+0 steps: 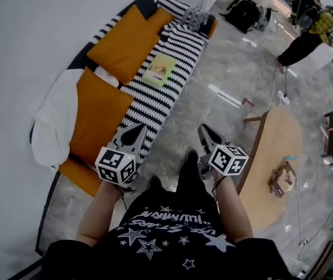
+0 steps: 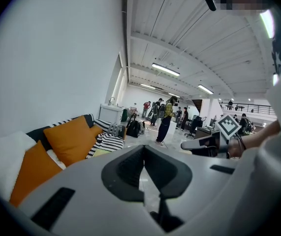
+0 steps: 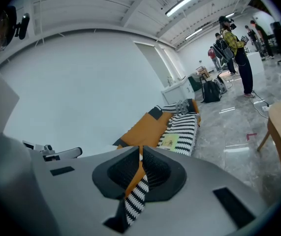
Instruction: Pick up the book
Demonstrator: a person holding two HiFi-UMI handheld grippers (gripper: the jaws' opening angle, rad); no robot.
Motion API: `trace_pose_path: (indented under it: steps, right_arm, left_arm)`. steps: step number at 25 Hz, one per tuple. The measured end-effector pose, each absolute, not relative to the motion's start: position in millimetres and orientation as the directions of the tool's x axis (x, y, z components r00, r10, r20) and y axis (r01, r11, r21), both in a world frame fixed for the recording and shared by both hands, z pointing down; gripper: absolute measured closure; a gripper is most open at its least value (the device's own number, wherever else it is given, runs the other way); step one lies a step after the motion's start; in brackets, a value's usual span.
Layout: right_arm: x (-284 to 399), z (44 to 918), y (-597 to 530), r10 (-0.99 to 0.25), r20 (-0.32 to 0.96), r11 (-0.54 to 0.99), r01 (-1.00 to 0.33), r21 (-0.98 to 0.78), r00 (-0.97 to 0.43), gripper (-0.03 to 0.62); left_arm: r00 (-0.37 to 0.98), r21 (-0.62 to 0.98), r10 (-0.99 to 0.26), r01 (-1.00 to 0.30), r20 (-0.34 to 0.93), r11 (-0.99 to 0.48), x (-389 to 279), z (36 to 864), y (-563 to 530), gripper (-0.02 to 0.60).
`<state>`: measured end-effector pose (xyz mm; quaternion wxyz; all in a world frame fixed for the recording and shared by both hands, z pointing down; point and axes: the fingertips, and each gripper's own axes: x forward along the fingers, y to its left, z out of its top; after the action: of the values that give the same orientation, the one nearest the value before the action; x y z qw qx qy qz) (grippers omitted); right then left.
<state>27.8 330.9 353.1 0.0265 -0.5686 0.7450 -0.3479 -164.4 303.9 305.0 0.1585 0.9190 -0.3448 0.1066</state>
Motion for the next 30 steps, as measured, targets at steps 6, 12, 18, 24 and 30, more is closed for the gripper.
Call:
trace_pose_path:
  steps: [6,12,18,24,30]
  right_arm:
    - [45,357,291,-0.842,0.344,0.167,-0.807,-0.567,-0.416,0.557]
    - [81,355,245,-0.828,0.326,0.198,-0.781,-0.592,-0.457,0.557]
    - [128,353,212,-0.828,0.318,0.2,-0.773,-0.602,-0.462,0.557]
    - [164,354,189,-0.825,0.311,0.204,-0.761,-0.616,-0.472,0.557]
    - [202,358,168,-0.823,0.311,0.199,-0.754,-0.627,-0.476,0.557]
  left_arm:
    - [0.691,0.202,-0.648,-0.718,0.321,-0.666,-149,305,283,0.574]
    - [0.65,0.187,-0.683,-0.756,0.333,-0.628,-115,302,249,0.574]
    - [0.645,0.182,-0.685,-0.759,0.339,-0.625,-66,301,221,0.574]
    - [0.628,0.165,-0.697,-0.772,0.347,-0.614,-35,300,195,0.574]
    - [0.613,0.152,-0.706,-0.783,0.356,-0.603,-3,301,177,0.574]
